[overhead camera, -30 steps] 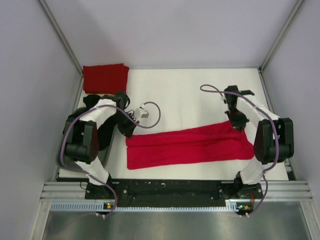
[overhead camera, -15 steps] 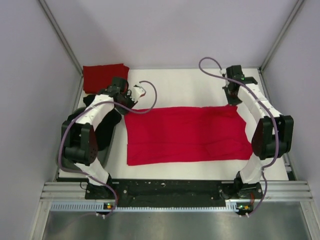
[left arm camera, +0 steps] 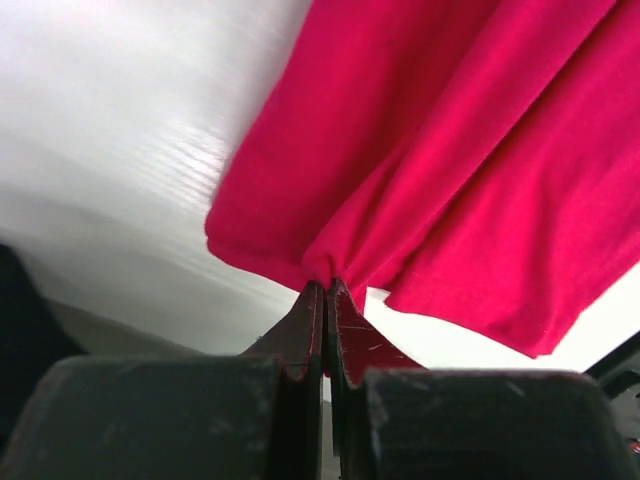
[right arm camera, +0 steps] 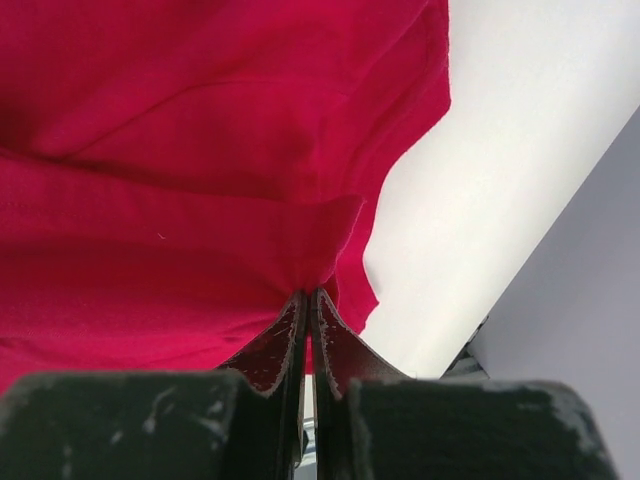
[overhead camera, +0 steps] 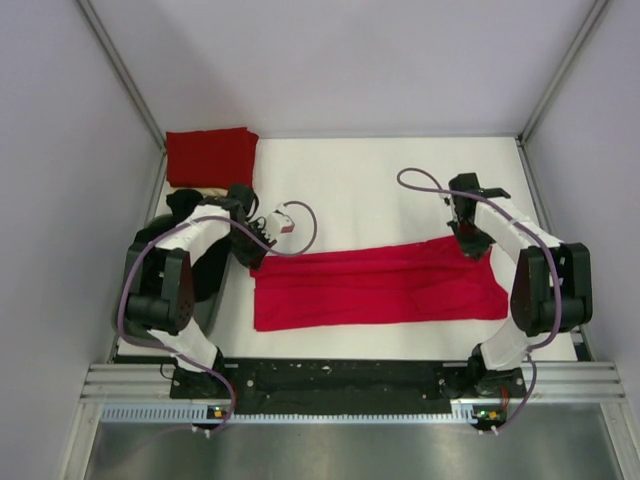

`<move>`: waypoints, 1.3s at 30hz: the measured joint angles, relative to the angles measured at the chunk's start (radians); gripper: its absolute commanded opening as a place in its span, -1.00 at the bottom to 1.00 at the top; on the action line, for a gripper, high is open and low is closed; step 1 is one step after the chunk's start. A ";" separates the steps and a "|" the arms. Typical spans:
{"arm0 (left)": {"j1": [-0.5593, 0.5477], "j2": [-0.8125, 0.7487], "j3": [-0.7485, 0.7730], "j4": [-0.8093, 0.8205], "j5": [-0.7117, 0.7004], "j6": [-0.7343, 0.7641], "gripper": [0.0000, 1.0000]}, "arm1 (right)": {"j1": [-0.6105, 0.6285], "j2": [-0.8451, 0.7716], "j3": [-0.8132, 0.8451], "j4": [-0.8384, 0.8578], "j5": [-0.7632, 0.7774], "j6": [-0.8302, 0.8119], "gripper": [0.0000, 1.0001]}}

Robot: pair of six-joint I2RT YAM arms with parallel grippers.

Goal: Fold and stack the t-shirts
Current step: Fold the other side of the tshirt into a rectangle

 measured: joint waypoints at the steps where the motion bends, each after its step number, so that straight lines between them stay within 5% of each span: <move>1: -0.001 0.000 -0.009 -0.008 0.007 0.004 -1.00 | 0.000 0.000 -0.004 0.001 0.004 0.000 -1.00; 5: -0.001 0.000 -0.025 -0.019 0.025 0.017 -0.92 | 0.000 0.011 -0.005 -0.007 0.016 0.004 -1.00; 8: -0.002 0.000 -0.027 -0.024 0.033 0.028 -0.44 | 0.000 0.034 -0.006 -0.012 0.016 0.010 -0.98; 11: -0.002 0.000 -0.026 -0.060 0.043 0.055 -0.08 | 0.000 0.046 -0.018 -0.016 0.019 0.019 -0.25; 13: -0.002 0.000 -0.022 -0.098 0.048 0.077 -0.01 | 0.000 0.051 -0.020 -0.031 0.039 0.031 0.04; 18: -0.002 -0.002 0.054 -0.260 0.084 0.160 -0.07 | 0.000 0.047 -0.018 -0.069 0.106 0.050 0.11; 22: -0.002 -0.019 0.148 -0.367 0.165 0.212 -0.77 | 0.002 0.005 0.020 -0.112 0.096 0.070 -0.08; 24: -0.011 -0.030 0.165 -0.344 0.191 0.183 -1.00 | 0.007 -0.035 0.055 -0.111 0.022 0.082 -0.47; 27: -0.039 -0.017 0.169 -0.264 0.190 0.098 -1.00 | 0.023 -0.100 0.074 -0.052 -0.158 0.121 -1.00; 32: -0.099 0.105 0.161 -0.125 0.119 0.005 -1.00 | 0.030 -0.121 0.021 0.113 -0.405 0.232 -1.00; 39: -0.119 0.117 0.028 -0.070 0.075 0.003 -1.00 | 0.030 -0.047 -0.137 0.189 -0.411 0.334 -1.00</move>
